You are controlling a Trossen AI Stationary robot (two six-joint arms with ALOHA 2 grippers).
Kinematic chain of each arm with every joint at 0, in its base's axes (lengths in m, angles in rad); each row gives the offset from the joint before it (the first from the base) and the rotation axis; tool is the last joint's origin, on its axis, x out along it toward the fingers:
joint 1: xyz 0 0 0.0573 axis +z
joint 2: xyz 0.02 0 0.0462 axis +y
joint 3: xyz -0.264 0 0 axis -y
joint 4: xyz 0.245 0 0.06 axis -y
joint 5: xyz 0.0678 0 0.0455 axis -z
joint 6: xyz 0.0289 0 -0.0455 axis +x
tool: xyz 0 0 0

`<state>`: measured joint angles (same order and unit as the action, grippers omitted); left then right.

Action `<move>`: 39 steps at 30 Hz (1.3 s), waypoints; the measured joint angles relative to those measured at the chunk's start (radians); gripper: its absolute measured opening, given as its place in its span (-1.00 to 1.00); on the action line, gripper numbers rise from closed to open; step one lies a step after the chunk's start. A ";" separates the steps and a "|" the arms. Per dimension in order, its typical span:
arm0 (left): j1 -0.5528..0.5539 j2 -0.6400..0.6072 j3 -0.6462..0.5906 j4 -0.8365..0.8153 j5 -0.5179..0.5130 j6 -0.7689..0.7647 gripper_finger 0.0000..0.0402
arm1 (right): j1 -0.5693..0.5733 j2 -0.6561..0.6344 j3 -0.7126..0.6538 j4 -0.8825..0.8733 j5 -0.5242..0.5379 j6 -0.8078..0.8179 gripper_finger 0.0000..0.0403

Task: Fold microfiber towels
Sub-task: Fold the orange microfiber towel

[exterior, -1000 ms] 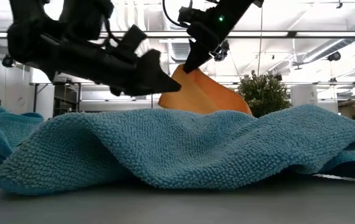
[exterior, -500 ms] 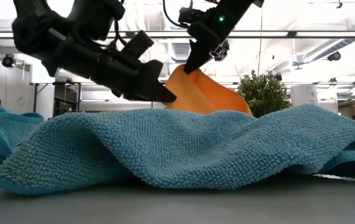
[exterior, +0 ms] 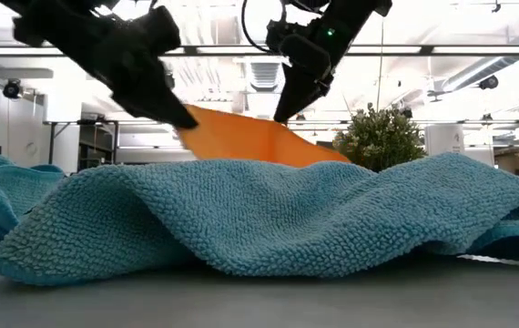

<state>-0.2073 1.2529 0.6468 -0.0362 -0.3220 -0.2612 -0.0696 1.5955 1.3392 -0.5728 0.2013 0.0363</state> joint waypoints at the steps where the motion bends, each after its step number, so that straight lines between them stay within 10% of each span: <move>1: -0.001 -0.014 0.000 -0.020 0.008 -0.014 -1.00 | 0.000 0.000 0.000 -0.025 0.000 0.010 -0.05; 22: -0.011 -0.032 -0.002 -0.132 0.018 -0.047 -1.00 | 0.069 -0.061 -0.249 -0.086 0.014 0.181 0.27; 31: -0.011 -0.033 -0.003 -0.132 0.017 -0.044 -1.00 | 0.183 -0.076 -0.464 0.325 0.356 0.237 0.18; 39: -0.011 -0.033 -0.003 -0.131 0.010 -0.045 -1.00 | 0.192 -0.047 -0.504 0.334 0.585 0.372 0.04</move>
<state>-0.2180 1.2201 0.6441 -0.1669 -0.3115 -0.3061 0.1223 1.5481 0.8347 -0.2390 0.7862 0.4080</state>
